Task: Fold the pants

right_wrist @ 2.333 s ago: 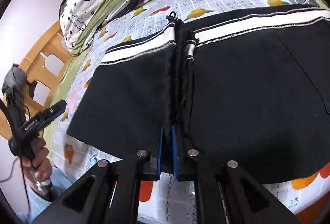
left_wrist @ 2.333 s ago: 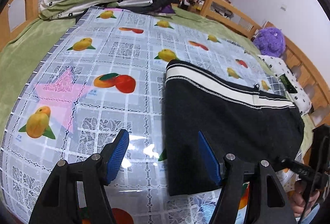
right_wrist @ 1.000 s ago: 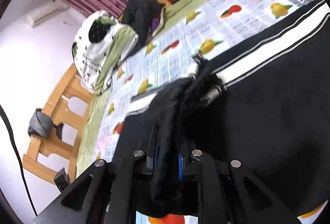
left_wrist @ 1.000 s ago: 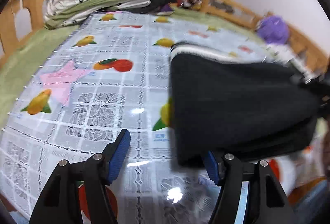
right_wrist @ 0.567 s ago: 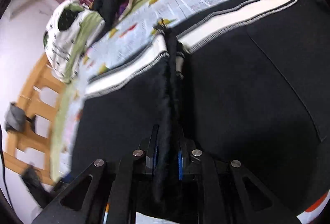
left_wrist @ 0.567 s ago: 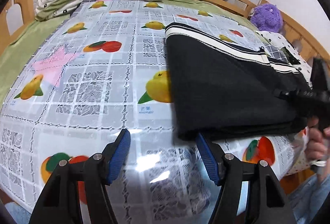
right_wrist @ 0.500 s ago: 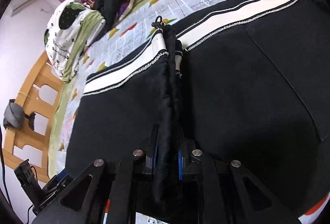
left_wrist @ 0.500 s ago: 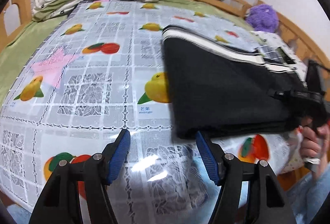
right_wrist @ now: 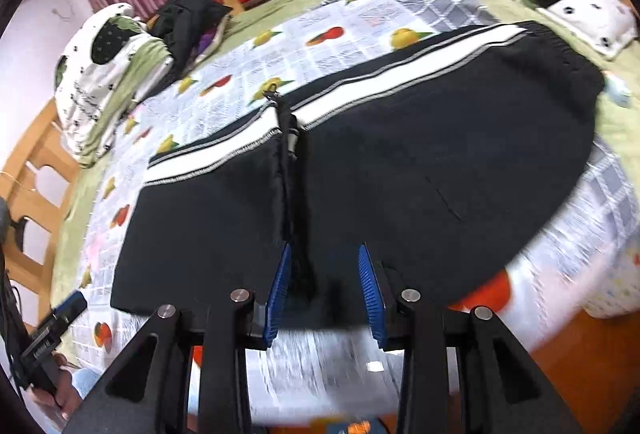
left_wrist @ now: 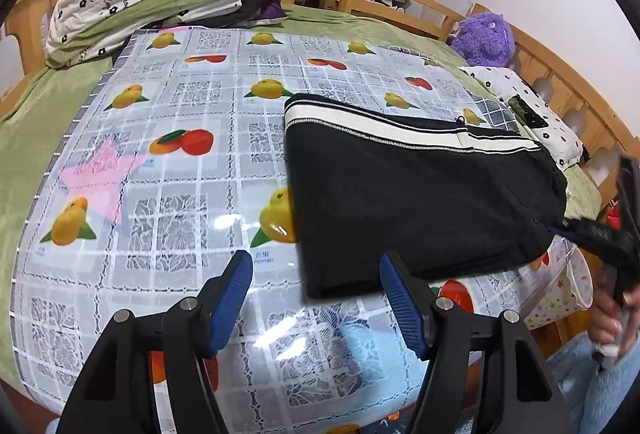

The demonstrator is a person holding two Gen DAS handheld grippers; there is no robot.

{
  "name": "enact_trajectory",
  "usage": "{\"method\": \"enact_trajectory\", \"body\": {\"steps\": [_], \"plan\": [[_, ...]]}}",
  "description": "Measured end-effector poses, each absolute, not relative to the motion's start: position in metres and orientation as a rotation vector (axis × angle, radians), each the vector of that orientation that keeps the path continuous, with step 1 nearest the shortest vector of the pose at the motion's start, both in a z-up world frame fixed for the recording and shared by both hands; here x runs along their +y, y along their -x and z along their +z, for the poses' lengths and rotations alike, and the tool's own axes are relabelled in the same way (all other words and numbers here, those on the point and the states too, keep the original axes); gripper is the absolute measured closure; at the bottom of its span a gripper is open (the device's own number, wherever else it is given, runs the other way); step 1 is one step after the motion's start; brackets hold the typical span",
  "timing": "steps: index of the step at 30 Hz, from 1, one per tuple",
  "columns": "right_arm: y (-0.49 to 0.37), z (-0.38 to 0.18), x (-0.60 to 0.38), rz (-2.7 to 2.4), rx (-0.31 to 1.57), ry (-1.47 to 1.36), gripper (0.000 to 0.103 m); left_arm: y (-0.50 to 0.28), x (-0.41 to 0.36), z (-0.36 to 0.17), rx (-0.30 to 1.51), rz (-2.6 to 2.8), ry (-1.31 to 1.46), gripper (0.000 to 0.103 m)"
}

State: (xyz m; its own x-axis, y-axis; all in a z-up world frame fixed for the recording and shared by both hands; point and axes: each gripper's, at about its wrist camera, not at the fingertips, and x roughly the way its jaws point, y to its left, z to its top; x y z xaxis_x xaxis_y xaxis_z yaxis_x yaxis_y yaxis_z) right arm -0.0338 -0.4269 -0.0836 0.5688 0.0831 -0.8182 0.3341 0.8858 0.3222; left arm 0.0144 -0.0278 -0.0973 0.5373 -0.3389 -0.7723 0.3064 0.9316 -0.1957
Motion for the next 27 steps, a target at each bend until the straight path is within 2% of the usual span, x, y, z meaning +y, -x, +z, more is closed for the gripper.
{"method": "enact_trajectory", "body": {"steps": [2, 4, 9, 16, 21, 25, 27], "plan": [[0.047, -0.072, -0.421, -0.131, 0.949, -0.478, 0.068, -0.017, -0.031, -0.093, 0.932, -0.378, 0.042, 0.039], [0.059, -0.065, -0.417, -0.121, 0.916, -0.466, 0.061, -0.018, -0.032, -0.088, 0.932, -0.377, 0.067, 0.039], [0.082, -0.067, -0.418, -0.098, 0.838, -0.451, 0.061, -0.024, -0.04, -0.08, 0.917, -0.359, 0.116, 0.039], [0.087, -0.112, -0.446, -0.101, 0.863, -0.611, 0.061, -0.047, -0.039, -0.11, 0.914, -0.364, 0.183, 0.039], [0.088, -0.15, -0.464, -0.143, 0.872, -0.746, 0.06, -0.097, -0.046, -0.141, 0.966, -0.406, 0.205, 0.04], [0.09, -0.172, -0.475, -0.097, 0.766, -0.897, 0.059, -0.141, -0.055, -0.165, 1.014, -0.456, 0.206, 0.041], [0.081, -0.177, -0.478, -0.076, 0.743, -0.942, 0.058, -0.157, -0.058, -0.176, 1.042, -0.498, 0.233, 0.045]]}}
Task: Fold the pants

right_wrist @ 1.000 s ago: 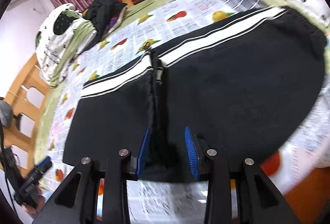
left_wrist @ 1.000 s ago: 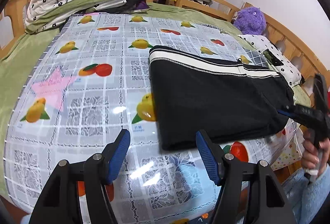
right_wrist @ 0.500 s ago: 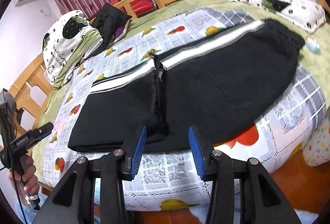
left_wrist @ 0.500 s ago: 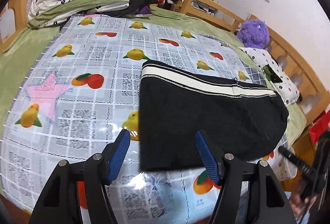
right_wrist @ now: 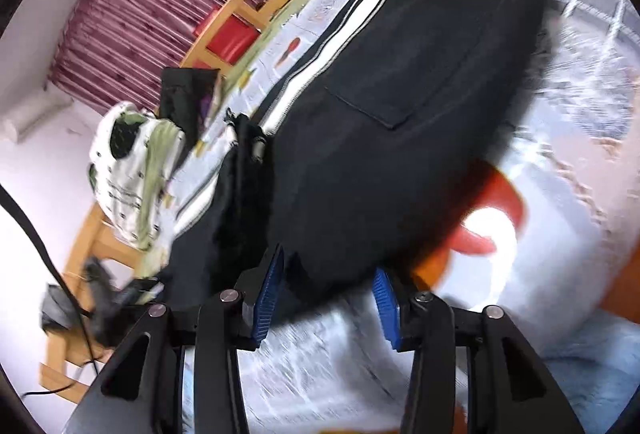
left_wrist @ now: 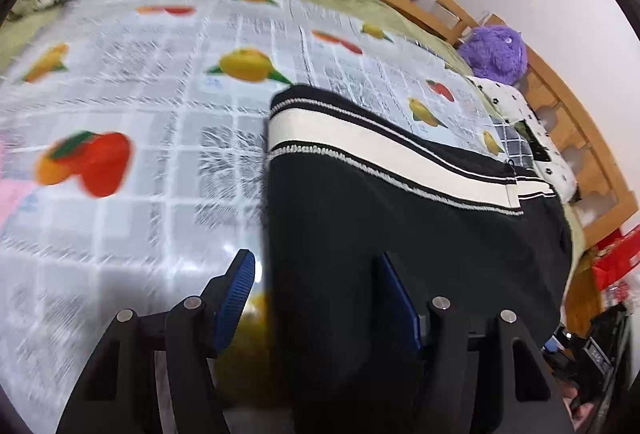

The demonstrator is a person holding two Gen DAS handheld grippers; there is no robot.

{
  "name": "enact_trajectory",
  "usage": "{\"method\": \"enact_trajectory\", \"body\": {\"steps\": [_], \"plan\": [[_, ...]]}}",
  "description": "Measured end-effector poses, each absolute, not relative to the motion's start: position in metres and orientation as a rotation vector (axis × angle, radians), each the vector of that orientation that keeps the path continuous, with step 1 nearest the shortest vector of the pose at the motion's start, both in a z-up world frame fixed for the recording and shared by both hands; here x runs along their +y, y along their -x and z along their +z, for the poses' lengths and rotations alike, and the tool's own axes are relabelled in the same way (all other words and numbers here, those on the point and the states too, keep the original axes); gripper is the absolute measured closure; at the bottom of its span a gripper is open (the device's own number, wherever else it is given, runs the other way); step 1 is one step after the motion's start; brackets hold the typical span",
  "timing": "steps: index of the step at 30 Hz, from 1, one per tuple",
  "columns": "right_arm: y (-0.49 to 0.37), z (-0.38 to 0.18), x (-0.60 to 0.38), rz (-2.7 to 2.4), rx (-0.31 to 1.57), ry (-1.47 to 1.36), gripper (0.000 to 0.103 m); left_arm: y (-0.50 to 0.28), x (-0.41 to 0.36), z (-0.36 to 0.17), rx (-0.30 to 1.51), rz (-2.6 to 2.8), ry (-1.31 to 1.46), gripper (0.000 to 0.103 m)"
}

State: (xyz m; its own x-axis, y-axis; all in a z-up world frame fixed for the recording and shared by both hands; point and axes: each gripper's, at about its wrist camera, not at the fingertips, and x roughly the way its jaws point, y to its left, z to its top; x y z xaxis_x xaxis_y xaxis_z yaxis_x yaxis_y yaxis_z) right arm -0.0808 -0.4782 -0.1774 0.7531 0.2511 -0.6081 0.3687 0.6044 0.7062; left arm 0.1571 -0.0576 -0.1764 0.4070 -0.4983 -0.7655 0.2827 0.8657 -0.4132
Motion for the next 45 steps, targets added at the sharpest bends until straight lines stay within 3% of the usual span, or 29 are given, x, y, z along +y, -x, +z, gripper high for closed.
{"method": "enact_trajectory", "body": {"steps": [1, 3, 4, 5, 10, 19, 23, 25, 29, 31, 32, 35, 40, 45], "plan": [[0.076, -0.179, -0.48, -0.088, 0.736, -0.964, 0.06, -0.162, -0.059, -0.178, 1.038, -0.519, 0.246, 0.046], [0.067, -0.179, -0.478, -0.107, 0.732, -0.974, 0.062, -0.171, -0.064, -0.178, 1.063, -0.541, 0.255, 0.065], [0.061, -0.178, -0.474, -0.121, 0.74, -0.954, 0.076, -0.173, -0.066, -0.178, 1.069, -0.541, 0.25, 0.072], [0.054, -0.176, -0.469, -0.141, 0.768, -0.917, 0.084, -0.175, -0.068, -0.175, 1.057, -0.555, 0.257, 0.091], [0.046, -0.149, -0.445, -0.209, 0.722, -0.835, 0.089, -0.175, -0.045, -0.133, 0.958, -0.574, 0.271, 0.093], [0.014, -0.131, -0.327, 0.089, 0.785, -0.777, 0.09, -0.159, 0.069, -0.091, 0.916, -0.352, 0.175, 0.092], [0.008, -0.156, -0.281, 0.116, 0.877, -0.72, 0.088, -0.145, 0.089, -0.11, 0.97, -0.175, 0.074, 0.079], [0.013, -0.171, -0.275, 0.082, 0.941, -0.672, 0.087, -0.135, 0.09, -0.114, 0.967, -0.119, 0.042, 0.079], [0.04, -0.169, -0.284, 0.141, 0.955, -0.633, 0.084, -0.109, 0.078, -0.106, 0.937, -0.112, 0.015, 0.069], [0.053, -0.161, -0.292, 0.143, 0.951, -0.604, 0.072, -0.093, 0.067, -0.1, 0.908, -0.15, 0.032, 0.052], [0.062, -0.154, -0.303, 0.144, 0.932, -0.588, 0.072, -0.085, 0.057, -0.099, 0.898, -0.194, 0.043, 0.045], [0.087, -0.135, -0.332, 0.103, 0.841, -0.538, 0.072, -0.062, 0.016, -0.105, 0.88, -0.309, 0.036, 0.045], [0.091, -0.114, -0.395, -0.048, 0.678, -0.542, 0.063, -0.044, -0.051, -0.131, 0.906, -0.404, -0.01, 0.045], [0.053, -0.135, -0.433, -0.089, 0.719, -0.499, 0.063, -0.041, -0.089, -0.155, 0.911, -0.362, -0.02, 0.045]]}}
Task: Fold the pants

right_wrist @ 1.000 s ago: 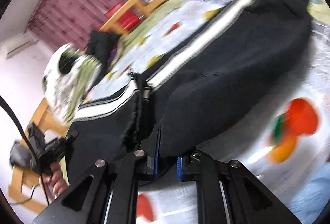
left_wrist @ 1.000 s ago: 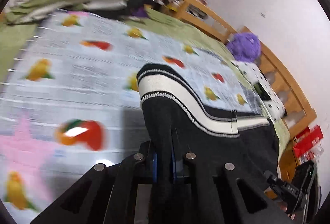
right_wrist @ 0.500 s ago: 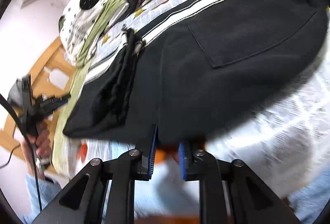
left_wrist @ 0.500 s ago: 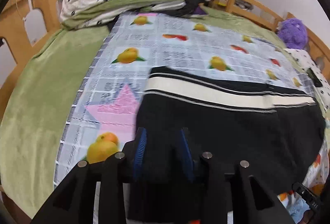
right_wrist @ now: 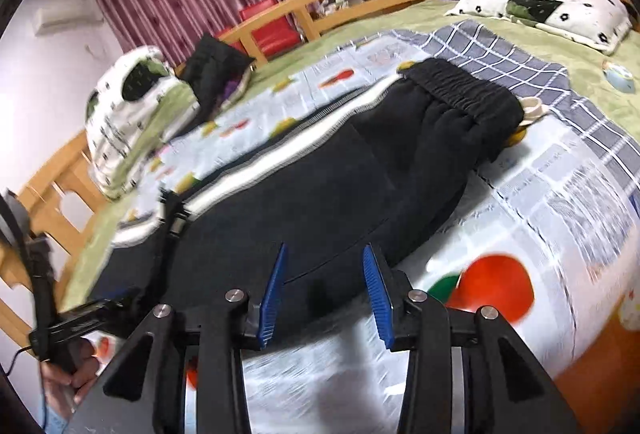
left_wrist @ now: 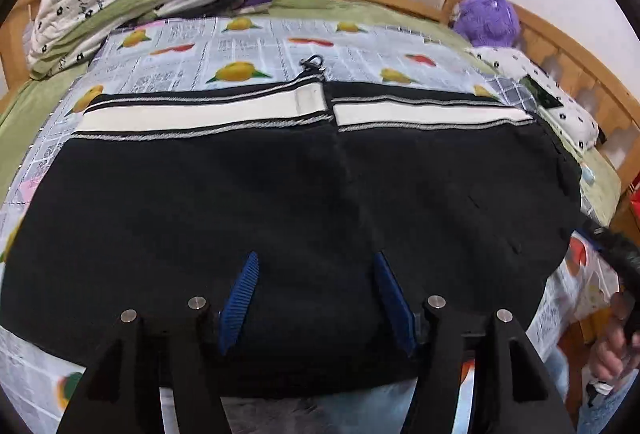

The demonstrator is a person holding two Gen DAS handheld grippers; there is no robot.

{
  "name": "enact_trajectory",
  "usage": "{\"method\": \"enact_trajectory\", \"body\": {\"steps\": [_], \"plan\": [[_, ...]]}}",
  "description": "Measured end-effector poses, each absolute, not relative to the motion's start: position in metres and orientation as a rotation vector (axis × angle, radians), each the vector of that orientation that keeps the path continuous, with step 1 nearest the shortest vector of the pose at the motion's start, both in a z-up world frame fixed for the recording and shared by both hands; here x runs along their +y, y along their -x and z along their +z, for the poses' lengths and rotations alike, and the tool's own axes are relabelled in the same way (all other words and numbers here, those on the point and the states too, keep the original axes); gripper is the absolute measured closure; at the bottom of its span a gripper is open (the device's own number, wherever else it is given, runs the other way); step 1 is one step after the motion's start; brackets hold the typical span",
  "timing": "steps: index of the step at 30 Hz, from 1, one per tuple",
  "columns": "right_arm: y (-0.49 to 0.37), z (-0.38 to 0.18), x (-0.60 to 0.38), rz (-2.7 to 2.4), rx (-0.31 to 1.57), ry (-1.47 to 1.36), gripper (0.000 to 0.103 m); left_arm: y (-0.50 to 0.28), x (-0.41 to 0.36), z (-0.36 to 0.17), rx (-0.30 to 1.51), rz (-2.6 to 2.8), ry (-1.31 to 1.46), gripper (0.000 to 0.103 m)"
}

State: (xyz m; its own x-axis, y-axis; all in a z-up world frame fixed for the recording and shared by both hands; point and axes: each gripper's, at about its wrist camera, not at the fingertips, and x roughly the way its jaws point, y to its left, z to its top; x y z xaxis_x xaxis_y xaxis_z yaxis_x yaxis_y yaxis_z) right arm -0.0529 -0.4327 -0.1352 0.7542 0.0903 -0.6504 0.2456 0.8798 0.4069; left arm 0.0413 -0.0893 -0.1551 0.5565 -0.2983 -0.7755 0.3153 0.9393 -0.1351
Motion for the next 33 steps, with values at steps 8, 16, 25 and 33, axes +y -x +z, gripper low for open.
{"method": "enact_trajectory", "body": {"steps": [8, 16, 25, 33], "plan": [[0.021, -0.164, -0.423, -0.092, 0.819, -0.356, 0.047, -0.046, -0.079, -0.162, 0.948, -0.379, 0.107, 0.045], [0.014, -0.165, -0.401, -0.042, 0.823, -0.284, 0.009, -0.031, -0.079, -0.158, 0.896, -0.364, 0.111, 0.047], [0.016, -0.165, -0.401, -0.056, 0.804, -0.357, 0.004, 0.001, -0.027, -0.14, 0.88, -0.415, 0.208, 0.049], [0.011, -0.164, -0.396, -0.07, 0.85, -0.357, 0.002, 0.017, 0.068, -0.14, 0.836, -0.292, 0.337, 0.051]]}}
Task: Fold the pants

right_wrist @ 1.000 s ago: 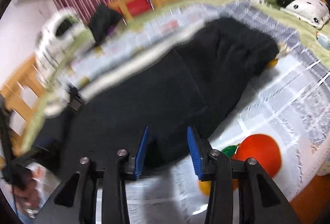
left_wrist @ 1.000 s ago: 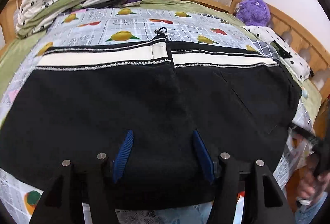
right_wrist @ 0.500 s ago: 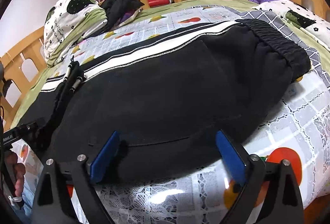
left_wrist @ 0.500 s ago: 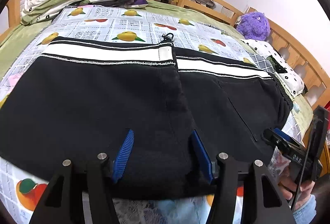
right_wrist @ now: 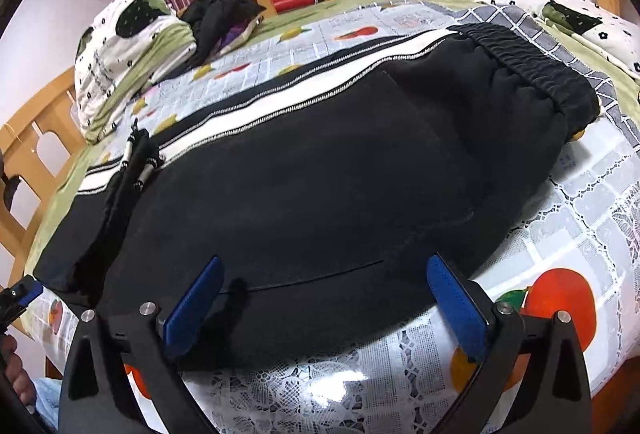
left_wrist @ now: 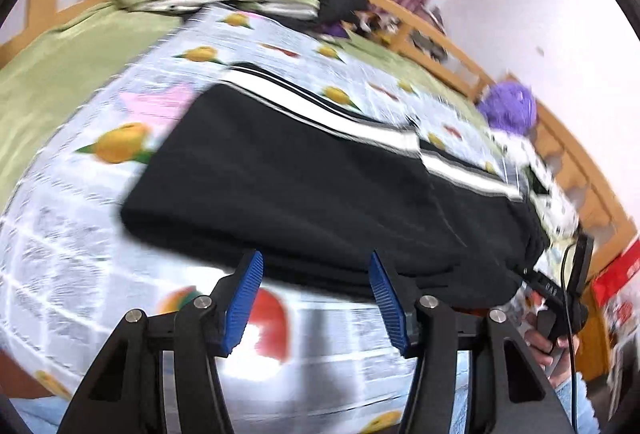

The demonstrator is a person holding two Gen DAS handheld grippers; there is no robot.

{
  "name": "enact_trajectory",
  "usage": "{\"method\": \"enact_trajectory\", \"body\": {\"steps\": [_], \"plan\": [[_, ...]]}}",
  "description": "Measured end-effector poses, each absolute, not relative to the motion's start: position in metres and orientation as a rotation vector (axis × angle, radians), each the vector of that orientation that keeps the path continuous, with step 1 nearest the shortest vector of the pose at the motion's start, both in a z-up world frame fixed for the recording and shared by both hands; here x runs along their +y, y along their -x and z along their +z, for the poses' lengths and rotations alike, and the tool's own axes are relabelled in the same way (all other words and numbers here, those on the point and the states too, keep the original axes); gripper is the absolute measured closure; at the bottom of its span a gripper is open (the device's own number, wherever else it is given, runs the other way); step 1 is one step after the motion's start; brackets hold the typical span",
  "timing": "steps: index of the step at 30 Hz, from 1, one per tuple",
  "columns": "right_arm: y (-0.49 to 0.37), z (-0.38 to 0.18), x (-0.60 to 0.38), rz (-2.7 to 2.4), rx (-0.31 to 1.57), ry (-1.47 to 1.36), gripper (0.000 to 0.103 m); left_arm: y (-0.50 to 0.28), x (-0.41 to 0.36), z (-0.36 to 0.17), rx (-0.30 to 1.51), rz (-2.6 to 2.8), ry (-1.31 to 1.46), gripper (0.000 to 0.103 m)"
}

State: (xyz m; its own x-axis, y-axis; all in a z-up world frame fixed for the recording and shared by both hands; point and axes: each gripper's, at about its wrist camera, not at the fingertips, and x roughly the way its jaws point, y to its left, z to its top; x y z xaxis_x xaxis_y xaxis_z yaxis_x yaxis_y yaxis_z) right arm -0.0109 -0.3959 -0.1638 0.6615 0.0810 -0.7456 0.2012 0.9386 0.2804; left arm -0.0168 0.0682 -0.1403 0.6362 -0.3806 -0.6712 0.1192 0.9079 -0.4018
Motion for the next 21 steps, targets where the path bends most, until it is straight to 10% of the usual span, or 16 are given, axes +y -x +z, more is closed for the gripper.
{"method": "enact_trajectory", "body": {"steps": [21], "plan": [[-0.042, -0.137, -0.245, 0.286, 0.931, -0.492, 0.016, -0.002, 0.167, -0.167, 0.821, -0.136, 0.504, 0.045]]}}
